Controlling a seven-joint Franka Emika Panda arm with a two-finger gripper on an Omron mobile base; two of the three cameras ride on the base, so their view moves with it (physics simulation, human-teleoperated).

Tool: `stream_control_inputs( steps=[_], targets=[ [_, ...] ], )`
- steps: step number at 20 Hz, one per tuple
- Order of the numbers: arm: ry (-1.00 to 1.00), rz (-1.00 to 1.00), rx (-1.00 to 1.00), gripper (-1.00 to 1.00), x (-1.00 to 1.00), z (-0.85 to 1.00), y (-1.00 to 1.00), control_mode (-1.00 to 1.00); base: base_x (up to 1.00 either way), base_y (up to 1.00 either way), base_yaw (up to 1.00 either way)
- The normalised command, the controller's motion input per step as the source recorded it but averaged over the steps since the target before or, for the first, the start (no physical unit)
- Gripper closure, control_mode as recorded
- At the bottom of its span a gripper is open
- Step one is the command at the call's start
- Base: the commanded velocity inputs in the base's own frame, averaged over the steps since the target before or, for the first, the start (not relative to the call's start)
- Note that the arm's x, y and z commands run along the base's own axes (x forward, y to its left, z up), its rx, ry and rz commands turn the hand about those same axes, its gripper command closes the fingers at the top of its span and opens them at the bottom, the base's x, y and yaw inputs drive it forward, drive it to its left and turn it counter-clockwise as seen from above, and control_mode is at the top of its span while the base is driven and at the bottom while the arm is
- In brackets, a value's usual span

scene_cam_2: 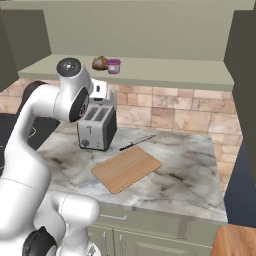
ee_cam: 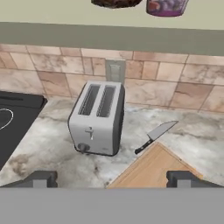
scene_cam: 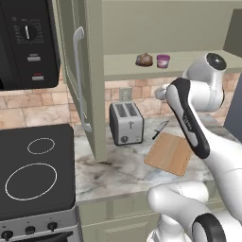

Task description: Pick the bread, place it on the cutting board, pick the jam, place it on the counter, and close the cabinet.

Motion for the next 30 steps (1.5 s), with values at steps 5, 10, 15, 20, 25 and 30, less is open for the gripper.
stream_control_inputs(
  steps=[5,10,15,20,25,30],
  targets=[
    [-0.12,0.09,0.0,-1.0,0.0,0.32,-0.17,-1.0,0.0,0.0,0.0],
    [-0.07,0.05,0.0,-1.0,0.0,0.29,-0.1,-1.0,0.0,0.0,0.0],
    [-0.01,0.0,0.0,-1.0,0.01,0.29,0.0,-1.0,0.0,0.0,0.0],
    [-0.02,0.0,0.0,-1.0,0.14,0.22,-0.01,-1.0,0.0,0.0,0.0],
    [-0.01,0.0,0.0,-1.0,0.22,0.09,0.0,-1.0,0.0,0.0,0.0],
    [-0.03,0.0,0.0,-1.0,0.37,0.0,-0.08,-1.0,0.0,0.0,0.0]
  ],
)
